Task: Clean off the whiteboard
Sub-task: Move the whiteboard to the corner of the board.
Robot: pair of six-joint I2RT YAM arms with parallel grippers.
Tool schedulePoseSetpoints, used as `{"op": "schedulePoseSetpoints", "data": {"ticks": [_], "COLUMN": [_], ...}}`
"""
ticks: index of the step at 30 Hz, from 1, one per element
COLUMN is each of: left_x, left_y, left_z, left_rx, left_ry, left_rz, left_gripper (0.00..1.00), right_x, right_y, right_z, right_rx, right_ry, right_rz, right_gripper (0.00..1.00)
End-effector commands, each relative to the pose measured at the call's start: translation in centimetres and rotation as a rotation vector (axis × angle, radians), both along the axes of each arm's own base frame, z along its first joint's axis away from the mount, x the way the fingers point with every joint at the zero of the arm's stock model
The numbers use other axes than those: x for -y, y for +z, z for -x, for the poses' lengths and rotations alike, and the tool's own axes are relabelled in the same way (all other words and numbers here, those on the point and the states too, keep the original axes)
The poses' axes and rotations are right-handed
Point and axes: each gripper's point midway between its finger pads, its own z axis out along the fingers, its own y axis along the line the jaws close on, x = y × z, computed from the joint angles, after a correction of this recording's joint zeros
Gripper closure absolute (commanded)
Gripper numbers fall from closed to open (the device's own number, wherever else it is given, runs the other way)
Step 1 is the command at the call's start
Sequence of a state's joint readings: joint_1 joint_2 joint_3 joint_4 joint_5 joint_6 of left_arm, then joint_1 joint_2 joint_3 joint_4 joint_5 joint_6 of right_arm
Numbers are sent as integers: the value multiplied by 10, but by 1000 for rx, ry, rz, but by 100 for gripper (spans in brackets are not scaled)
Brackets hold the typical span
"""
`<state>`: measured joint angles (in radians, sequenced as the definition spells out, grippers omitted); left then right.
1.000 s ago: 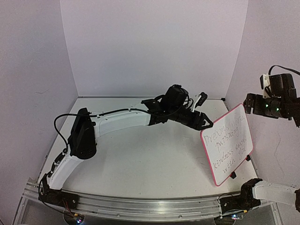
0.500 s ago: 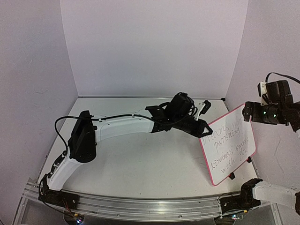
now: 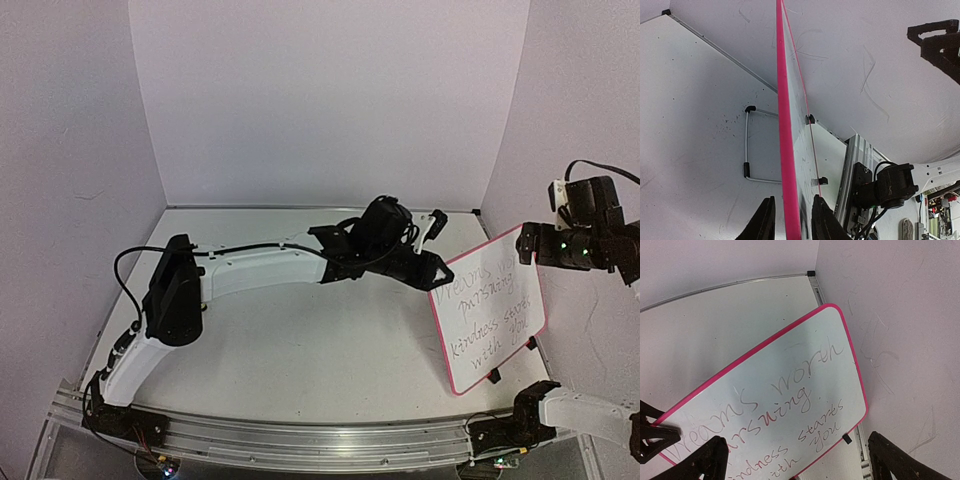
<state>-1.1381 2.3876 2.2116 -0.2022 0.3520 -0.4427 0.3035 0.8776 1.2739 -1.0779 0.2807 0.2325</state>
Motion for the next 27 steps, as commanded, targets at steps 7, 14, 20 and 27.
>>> {"op": "schedulePoseSetpoints", "data": {"ticks": [7, 14, 20, 27], "left_x": [-10, -4, -4, -4], "left_y": [85, 64, 54, 42], "left_z": [-2, -2, -5, -6], "left_rx": [75, 44, 43, 33], "left_ry": [23, 8, 23, 30], "left_rz": [160, 109, 86, 58], "left_gripper": [77, 76, 76, 67], "right_x": [-2, -2, -2, -2], "right_y": [0, 2, 1, 1], "right_z": [-1, -1, -3, -4], "right_rx": [2, 7, 1, 0], "right_ry": [8, 10, 11, 11], "right_rz": [-4, -2, 1, 3], "right_gripper": [2, 2, 2, 2]}}
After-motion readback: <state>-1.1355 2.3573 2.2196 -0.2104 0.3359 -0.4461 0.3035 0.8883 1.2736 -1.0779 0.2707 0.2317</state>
